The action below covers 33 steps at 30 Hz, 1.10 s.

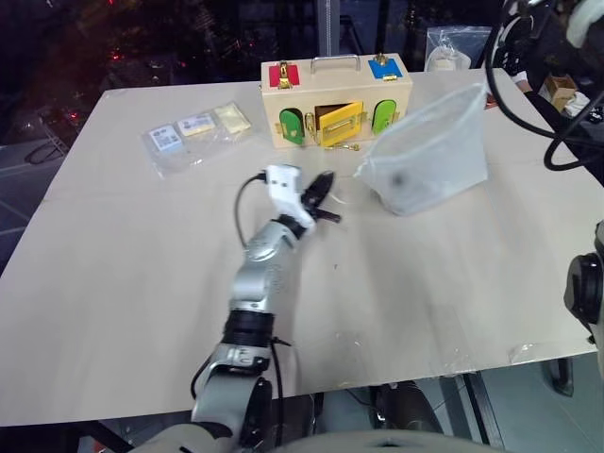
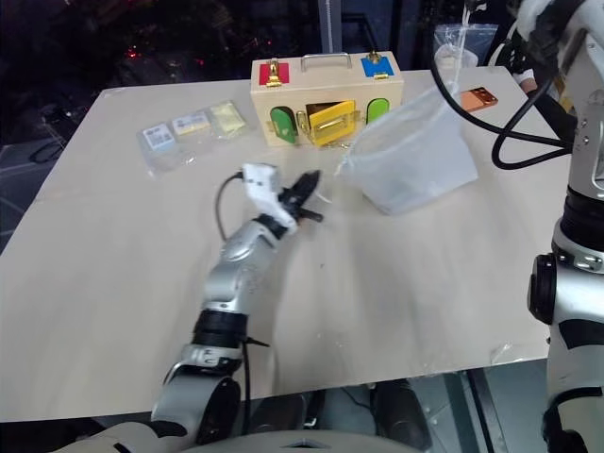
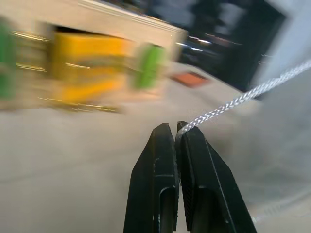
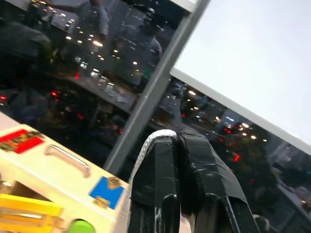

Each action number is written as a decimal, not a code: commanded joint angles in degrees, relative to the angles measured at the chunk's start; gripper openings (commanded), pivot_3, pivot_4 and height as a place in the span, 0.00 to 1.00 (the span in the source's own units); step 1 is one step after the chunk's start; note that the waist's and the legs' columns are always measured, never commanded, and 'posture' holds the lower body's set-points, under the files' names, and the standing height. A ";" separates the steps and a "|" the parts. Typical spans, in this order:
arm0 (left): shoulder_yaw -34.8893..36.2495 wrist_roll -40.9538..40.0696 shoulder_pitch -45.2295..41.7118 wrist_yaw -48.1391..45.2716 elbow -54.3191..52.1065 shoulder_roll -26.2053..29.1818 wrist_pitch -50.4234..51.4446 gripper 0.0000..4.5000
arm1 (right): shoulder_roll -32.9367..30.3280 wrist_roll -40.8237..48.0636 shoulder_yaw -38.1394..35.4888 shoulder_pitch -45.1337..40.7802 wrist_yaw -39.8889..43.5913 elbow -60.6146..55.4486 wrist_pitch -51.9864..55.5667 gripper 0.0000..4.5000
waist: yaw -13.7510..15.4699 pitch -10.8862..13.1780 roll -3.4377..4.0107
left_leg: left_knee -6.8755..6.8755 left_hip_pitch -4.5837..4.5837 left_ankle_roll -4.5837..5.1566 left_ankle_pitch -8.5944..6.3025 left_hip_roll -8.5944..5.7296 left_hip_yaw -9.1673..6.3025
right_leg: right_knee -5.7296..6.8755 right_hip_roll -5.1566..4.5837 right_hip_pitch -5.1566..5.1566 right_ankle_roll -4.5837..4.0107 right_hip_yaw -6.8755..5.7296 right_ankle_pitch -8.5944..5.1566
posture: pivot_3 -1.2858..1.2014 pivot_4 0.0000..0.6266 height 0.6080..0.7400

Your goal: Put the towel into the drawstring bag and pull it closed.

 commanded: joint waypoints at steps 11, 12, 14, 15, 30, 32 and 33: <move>9.61 4.48 -27.83 -3.94 20.23 25.94 -13.51 0.01 | -8.24 -3.48 -4.68 -2.05 -1.33 11.25 -13.64 0.00 | 0.07 0.07 -0.18 | -0.01 -0.16 0.01 -0.01 -0.09 0.05 | -0.14 -0.18 -0.07 0.02 -0.27 0.01 | 0.52 0.24 1.00; 9.93 4.92 -28.76 -3.90 21.73 27.49 -14.33 0.01 | -9.17 -3.91 -5.36 -1.39 -1.80 11.95 -14.06 0.00 | 0.01 0.07 -0.18 | -0.05 -0.15 0.03 -0.02 -0.09 0.12 | -0.14 -0.23 -0.10 0.02 -0.28 0.01 | 0.52 0.24 1.00; 10.95 5.98 -29.99 -2.97 26.01 31.32 -15.36 0.01 | -11.51 -5.31 -7.54 1.23 -3.78 13.97 -14.41 0.00 | -0.25 0.07 -0.17 | -0.09 -0.15 0.06 -0.04 -0.09 0.22 | -0.14 -0.26 -0.14 0.02 -0.33 0.01 | 0.52 0.24 1.00; 11.17 6.97 -29.91 -2.19 28.76 33.34 -16.34 0.01 | -12.53 -5.90 -8.91 3.14 -4.95 14.98 -14.67 0.00 | -0.38 0.08 -0.18 | -0.11 -0.15 0.07 -0.04 -0.08 0.31 | -0.13 -0.26 -0.22 0.03 -0.31 0.01 | 0.52 0.24 1.00; 14.98 3.40 -38.65 -3.71 51.19 41.21 -18.80 0.01 | -19.51 -6.56 -10.66 12.89 -7.97 31.77 -27.58 0.00 | -0.77 0.08 -0.22 | 0.04 -0.06 0.13 -0.07 -0.06 0.42 | -0.02 -0.24 -0.20 0.15 -0.25 0.09 | 0.52 0.24 1.00; 15.44 0.64 -39.70 -11.20 48.93 39.49 -18.15 0.01 | -17.64 -0.40 -10.54 10.92 -1.32 28.55 -25.36 0.00 | -0.89 0.08 -0.23 | -0.01 -0.07 0.13 -0.07 -0.05 0.45 | -0.07 -0.24 -0.20 0.15 -0.23 0.09 | 0.52 0.24 1.00; 14.88 0.22 -39.25 -14.41 47.50 39.17 -17.49 0.01 | -16.44 5.14 -11.23 11.35 3.30 24.40 -21.28 0.00 | -1.13 0.08 -0.22 | -0.02 -0.07 0.13 -0.07 -0.04 0.45 | -0.08 -0.24 -0.20 0.15 -0.23 0.09 | 0.52 0.24 1.00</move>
